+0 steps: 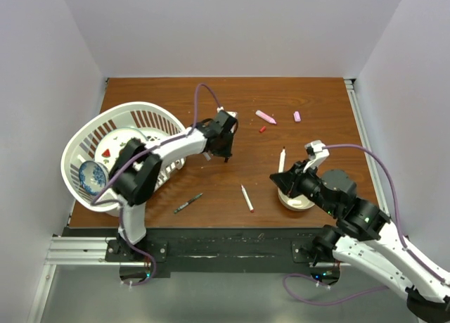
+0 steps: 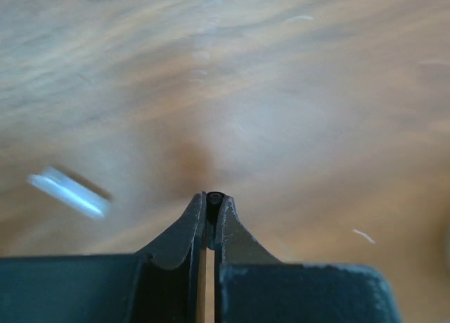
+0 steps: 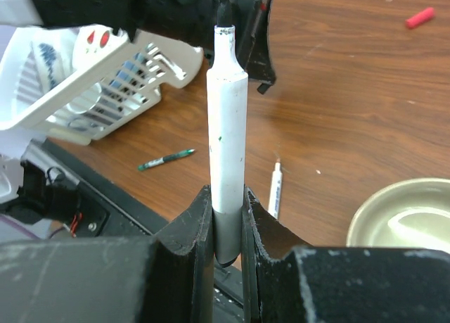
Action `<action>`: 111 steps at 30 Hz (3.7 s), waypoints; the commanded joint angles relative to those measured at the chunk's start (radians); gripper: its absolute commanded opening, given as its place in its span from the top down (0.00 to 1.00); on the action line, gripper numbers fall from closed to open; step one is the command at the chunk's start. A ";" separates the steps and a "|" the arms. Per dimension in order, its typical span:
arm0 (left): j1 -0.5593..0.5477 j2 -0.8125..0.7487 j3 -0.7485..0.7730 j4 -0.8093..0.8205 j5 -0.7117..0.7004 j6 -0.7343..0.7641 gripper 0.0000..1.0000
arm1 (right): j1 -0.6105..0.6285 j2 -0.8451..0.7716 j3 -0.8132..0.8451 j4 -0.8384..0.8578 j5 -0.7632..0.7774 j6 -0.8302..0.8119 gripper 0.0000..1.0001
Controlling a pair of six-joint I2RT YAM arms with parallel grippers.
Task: Insert the pens into the pen caps
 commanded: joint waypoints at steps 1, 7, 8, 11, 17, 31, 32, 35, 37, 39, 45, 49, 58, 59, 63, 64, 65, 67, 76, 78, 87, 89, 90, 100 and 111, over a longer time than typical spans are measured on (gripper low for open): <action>-0.001 -0.308 -0.154 0.295 0.241 -0.097 1.00 | 0.001 0.042 -0.039 0.186 -0.140 -0.043 1.00; 0.000 -0.551 -0.366 0.621 0.326 -0.229 1.00 | 0.001 0.138 -0.090 0.361 -0.237 -0.009 1.00; 0.000 -0.574 -0.392 0.656 0.325 -0.272 1.00 | 0.001 0.170 -0.093 0.376 -0.245 -0.006 1.00; 0.002 -0.642 -0.460 0.764 0.334 -0.330 1.00 | 0.001 0.246 -0.099 0.436 -0.269 0.008 1.00; 0.003 -0.720 -0.579 0.954 0.357 -0.445 1.00 | 0.003 0.333 -0.114 0.567 -0.317 0.054 1.00; 0.002 -0.774 -0.691 1.230 0.329 -0.533 1.00 | 0.003 0.389 -0.140 0.691 -0.378 0.111 1.00; 0.002 -0.771 -0.691 1.232 0.332 -0.534 1.00 | 0.003 0.387 -0.140 0.691 -0.378 0.112 1.00; 0.002 -0.766 -0.697 1.233 0.331 -0.536 1.00 | 0.003 0.387 -0.139 0.688 -0.380 0.112 1.00; 0.002 -0.763 -0.704 1.241 0.329 -0.542 1.00 | 0.003 0.392 -0.139 0.686 -0.380 0.115 1.00; 0.002 -0.759 -0.705 1.249 0.332 -0.542 1.00 | 0.003 0.393 -0.140 0.689 -0.383 0.117 1.00; 0.002 -0.745 -0.707 1.259 0.332 -0.528 1.00 | 0.003 0.389 -0.136 0.685 -0.381 0.120 1.00; -0.001 -0.734 -0.704 1.278 0.349 -0.525 1.00 | 0.003 0.399 -0.131 0.682 -0.380 0.120 1.00; -0.001 -0.736 -0.719 1.281 0.343 -0.511 1.00 | 0.003 0.404 -0.120 0.673 -0.374 0.121 1.00; 0.000 -0.736 -0.721 1.278 0.343 -0.510 1.00 | 0.003 0.402 -0.120 0.673 -0.374 0.121 1.00; -0.001 -0.734 -0.730 1.281 0.341 -0.508 1.00 | 0.003 0.405 -0.113 0.665 -0.372 0.118 1.00; -0.001 -0.733 -0.733 1.281 0.343 -0.510 1.00 | 0.003 0.405 -0.113 0.663 -0.372 0.118 1.00; -0.003 -0.734 -0.733 1.282 0.343 -0.510 1.00 | 0.003 0.405 -0.113 0.663 -0.372 0.120 1.00; -0.001 -0.731 -0.737 1.285 0.346 -0.510 1.00 | 0.003 0.405 -0.111 0.663 -0.372 0.120 1.00; -0.006 -0.719 -0.733 1.287 0.349 -0.511 1.00 | 0.002 0.412 -0.094 0.657 -0.378 0.121 1.00; -0.007 -0.713 -0.731 1.288 0.351 -0.511 1.00 | 0.003 0.410 -0.094 0.654 -0.375 0.118 1.00; -0.020 -0.720 -0.740 1.264 0.354 -0.496 1.00 | 0.005 0.412 -0.068 0.622 -0.345 0.108 1.00; -0.018 -0.728 -0.745 1.259 0.351 -0.496 1.00 | 0.003 0.418 -0.062 0.610 -0.335 0.102 1.00; -0.020 -0.733 -0.745 1.255 0.351 -0.490 1.00 | 0.003 0.419 -0.058 0.608 -0.334 0.102 1.00; -0.047 -0.779 -0.782 1.195 0.351 -0.479 1.00 | 0.003 0.419 0.004 0.512 -0.237 0.051 1.00; -0.058 -0.848 -0.791 1.216 0.374 -0.455 0.72 | 0.003 0.387 0.016 0.553 -0.375 -0.004 1.00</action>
